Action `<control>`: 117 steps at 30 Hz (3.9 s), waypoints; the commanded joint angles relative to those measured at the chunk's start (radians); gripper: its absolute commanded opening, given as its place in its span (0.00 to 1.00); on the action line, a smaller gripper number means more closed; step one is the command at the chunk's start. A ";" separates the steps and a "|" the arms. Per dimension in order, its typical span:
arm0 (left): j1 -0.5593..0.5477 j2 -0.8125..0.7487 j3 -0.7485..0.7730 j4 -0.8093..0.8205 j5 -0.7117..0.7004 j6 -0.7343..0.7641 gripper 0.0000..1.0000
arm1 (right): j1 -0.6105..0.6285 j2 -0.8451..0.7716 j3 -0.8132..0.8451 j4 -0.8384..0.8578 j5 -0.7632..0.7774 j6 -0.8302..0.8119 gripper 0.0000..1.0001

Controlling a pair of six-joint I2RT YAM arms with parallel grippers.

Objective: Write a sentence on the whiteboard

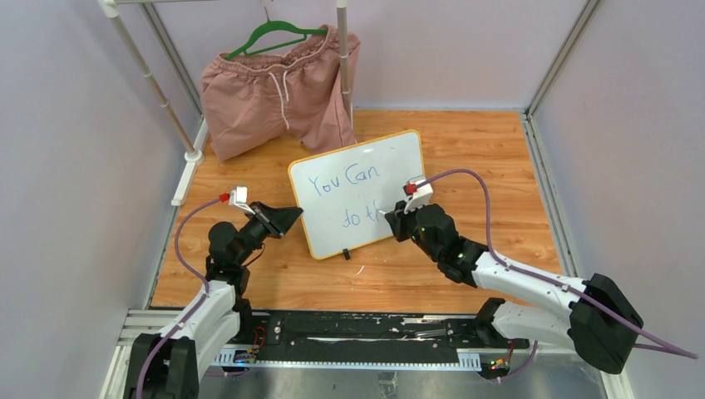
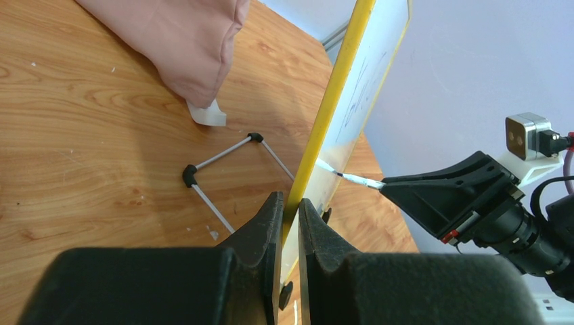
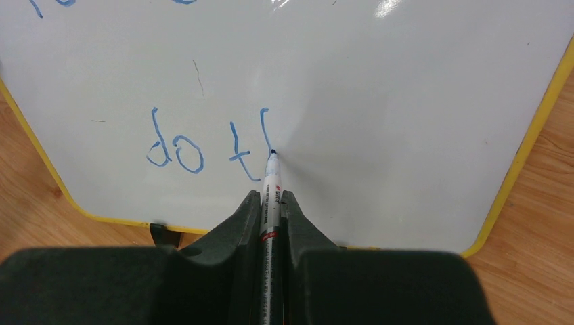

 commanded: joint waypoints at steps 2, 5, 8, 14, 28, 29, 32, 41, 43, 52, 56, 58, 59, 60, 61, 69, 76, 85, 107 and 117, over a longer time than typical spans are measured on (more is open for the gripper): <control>-0.005 -0.017 -0.007 0.044 0.011 -0.012 0.00 | -0.030 0.009 0.032 0.024 0.026 0.000 0.00; -0.005 -0.016 -0.006 0.044 0.010 -0.012 0.00 | -0.038 0.008 0.031 0.017 0.026 0.000 0.00; -0.005 -0.015 -0.004 0.044 0.010 -0.010 0.00 | -0.042 0.005 0.025 0.013 0.027 0.002 0.00; -0.005 -0.014 -0.004 0.044 0.011 -0.012 0.00 | -0.047 -0.001 0.017 -0.005 0.039 0.008 0.00; -0.005 -0.011 -0.003 0.045 0.011 -0.010 0.00 | -0.049 -0.034 -0.029 -0.023 0.023 0.022 0.00; -0.006 -0.009 -0.003 0.044 0.011 -0.010 0.00 | -0.049 -0.032 -0.031 -0.024 0.018 0.025 0.00; -0.005 -0.010 -0.002 0.044 0.011 -0.011 0.00 | -0.048 -0.030 -0.037 -0.031 -0.003 0.032 0.00; -0.005 -0.009 -0.002 0.044 0.010 -0.010 0.00 | -0.049 -0.034 -0.061 -0.046 -0.016 0.043 0.00; -0.005 -0.008 -0.002 0.044 0.011 -0.010 0.00 | -0.049 -0.037 -0.064 -0.052 -0.010 0.044 0.00; -0.005 -0.010 -0.005 0.044 0.012 -0.010 0.00 | -0.049 -0.097 -0.072 -0.065 0.007 0.042 0.00; -0.005 -0.011 -0.003 0.045 0.013 -0.010 0.00 | -0.049 -0.157 -0.071 -0.048 0.010 0.035 0.00; -0.005 -0.010 -0.004 0.044 0.012 -0.010 0.00 | -0.049 -0.164 -0.058 -0.054 0.028 0.020 0.00; -0.005 -0.009 -0.004 0.044 0.011 -0.010 0.00 | -0.050 -0.164 -0.054 -0.053 0.038 0.017 0.00; -0.005 -0.010 -0.004 0.044 0.011 -0.011 0.00 | -0.051 -0.162 -0.049 -0.049 0.044 0.011 0.00; -0.005 -0.011 -0.004 0.044 0.011 -0.010 0.00 | -0.054 -0.157 -0.045 -0.043 0.046 0.008 0.00; -0.005 -0.014 -0.007 0.044 0.013 -0.011 0.00 | -0.078 -0.102 -0.018 0.028 0.036 0.012 0.00; -0.005 -0.016 -0.009 0.044 0.013 -0.011 0.00 | -0.081 -0.075 -0.002 0.065 0.018 0.012 0.00; -0.005 -0.018 -0.007 0.044 0.013 -0.012 0.00 | -0.085 -0.039 0.021 0.076 0.009 0.014 0.00; -0.005 -0.017 -0.007 0.045 0.013 -0.013 0.00 | -0.092 -0.035 -0.001 0.032 0.017 0.028 0.00; -0.005 -0.018 -0.007 0.044 0.013 -0.013 0.00 | -0.092 -0.049 0.003 0.023 0.008 0.030 0.00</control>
